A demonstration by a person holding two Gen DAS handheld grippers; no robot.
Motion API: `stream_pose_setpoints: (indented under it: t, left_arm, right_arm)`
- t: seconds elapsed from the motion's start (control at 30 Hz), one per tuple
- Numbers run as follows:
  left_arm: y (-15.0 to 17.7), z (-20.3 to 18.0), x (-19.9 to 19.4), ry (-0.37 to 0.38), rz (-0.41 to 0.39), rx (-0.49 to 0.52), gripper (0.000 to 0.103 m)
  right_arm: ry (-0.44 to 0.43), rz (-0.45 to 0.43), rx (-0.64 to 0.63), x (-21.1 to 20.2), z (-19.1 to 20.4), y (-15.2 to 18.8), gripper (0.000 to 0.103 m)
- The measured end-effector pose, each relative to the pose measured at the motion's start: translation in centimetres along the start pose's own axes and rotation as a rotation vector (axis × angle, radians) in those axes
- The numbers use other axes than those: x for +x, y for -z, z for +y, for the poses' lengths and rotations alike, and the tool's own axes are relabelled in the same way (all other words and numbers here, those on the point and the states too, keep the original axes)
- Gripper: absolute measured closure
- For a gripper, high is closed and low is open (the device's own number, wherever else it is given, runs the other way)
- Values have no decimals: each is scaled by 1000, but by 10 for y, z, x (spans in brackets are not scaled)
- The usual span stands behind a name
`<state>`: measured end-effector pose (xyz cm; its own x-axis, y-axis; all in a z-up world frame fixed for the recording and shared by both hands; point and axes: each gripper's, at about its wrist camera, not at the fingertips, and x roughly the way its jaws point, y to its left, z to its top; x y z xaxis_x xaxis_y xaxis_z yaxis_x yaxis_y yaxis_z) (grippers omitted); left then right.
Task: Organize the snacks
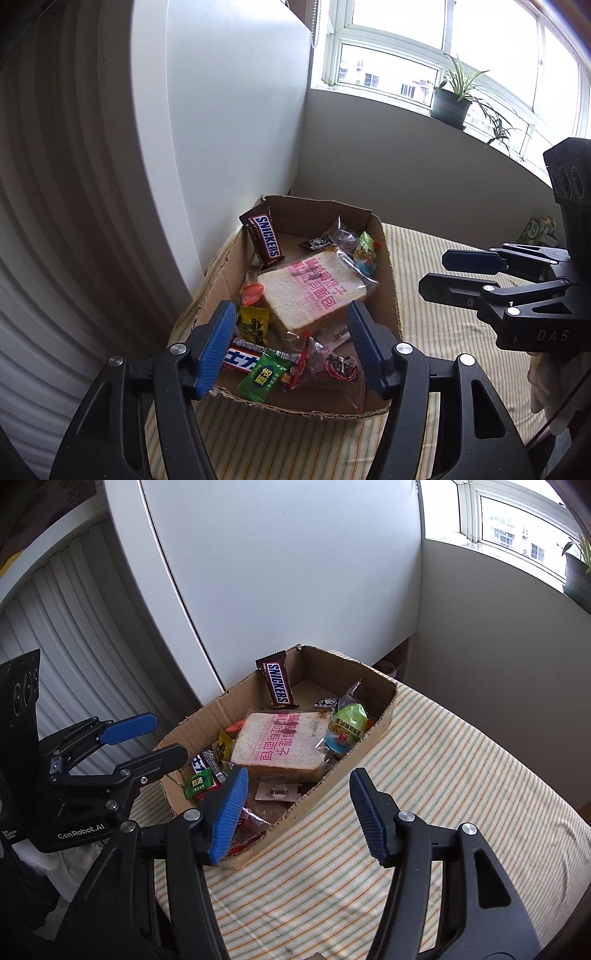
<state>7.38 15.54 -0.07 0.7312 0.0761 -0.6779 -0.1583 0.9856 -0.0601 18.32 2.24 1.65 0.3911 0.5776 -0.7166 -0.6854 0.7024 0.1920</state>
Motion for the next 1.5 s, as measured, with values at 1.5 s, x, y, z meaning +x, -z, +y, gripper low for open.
stream_pose_setpoints:
  t: [1.5]
  left_arm:
    - [51,-37,-74,-81,-81,-3,23]
  right_arm:
    - [234,-195,-24,-95,46,89,4]
